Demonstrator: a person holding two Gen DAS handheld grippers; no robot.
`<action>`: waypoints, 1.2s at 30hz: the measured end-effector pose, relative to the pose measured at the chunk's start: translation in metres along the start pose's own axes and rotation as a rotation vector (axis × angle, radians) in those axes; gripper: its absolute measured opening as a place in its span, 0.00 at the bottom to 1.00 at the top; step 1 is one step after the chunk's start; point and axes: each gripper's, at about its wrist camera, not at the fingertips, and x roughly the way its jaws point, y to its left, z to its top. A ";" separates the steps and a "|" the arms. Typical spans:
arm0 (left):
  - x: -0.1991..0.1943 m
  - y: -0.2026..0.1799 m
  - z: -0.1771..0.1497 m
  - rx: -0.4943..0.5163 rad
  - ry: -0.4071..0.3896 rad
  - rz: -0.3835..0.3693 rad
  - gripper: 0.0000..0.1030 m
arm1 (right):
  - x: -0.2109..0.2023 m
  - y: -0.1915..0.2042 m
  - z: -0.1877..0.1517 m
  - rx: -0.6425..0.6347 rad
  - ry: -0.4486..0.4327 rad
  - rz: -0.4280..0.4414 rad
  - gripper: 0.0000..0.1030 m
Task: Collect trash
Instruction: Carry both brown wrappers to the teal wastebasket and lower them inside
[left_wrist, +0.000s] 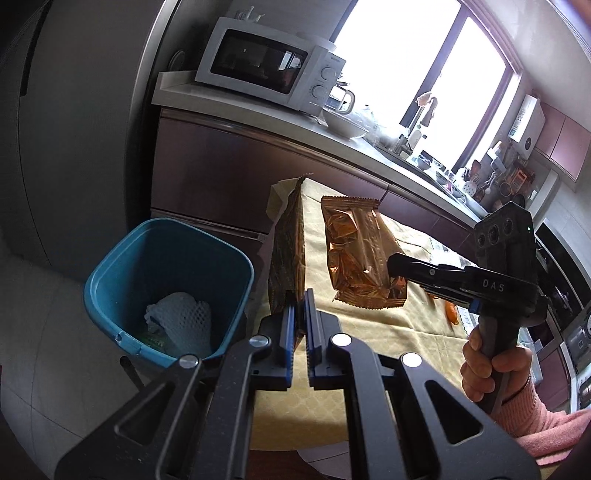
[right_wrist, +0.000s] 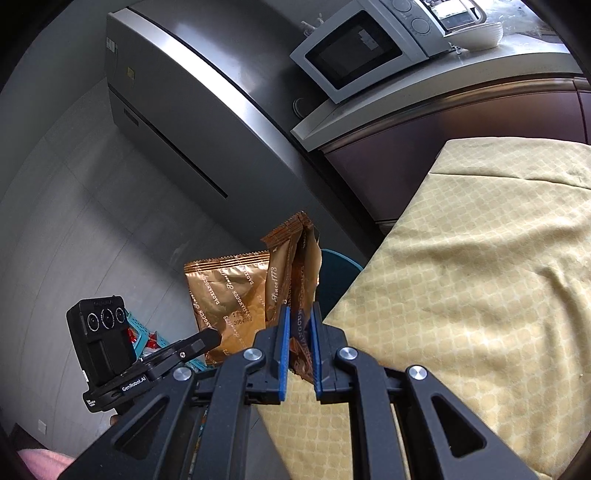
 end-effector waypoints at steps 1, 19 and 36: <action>0.000 0.002 0.001 -0.003 -0.002 0.004 0.05 | 0.003 0.000 0.001 0.000 0.006 0.001 0.09; 0.013 0.036 -0.001 -0.061 0.024 0.076 0.05 | 0.041 0.016 0.008 -0.016 0.075 -0.003 0.09; 0.022 0.054 -0.004 -0.085 0.040 0.140 0.05 | 0.073 0.024 0.009 -0.023 0.145 -0.023 0.09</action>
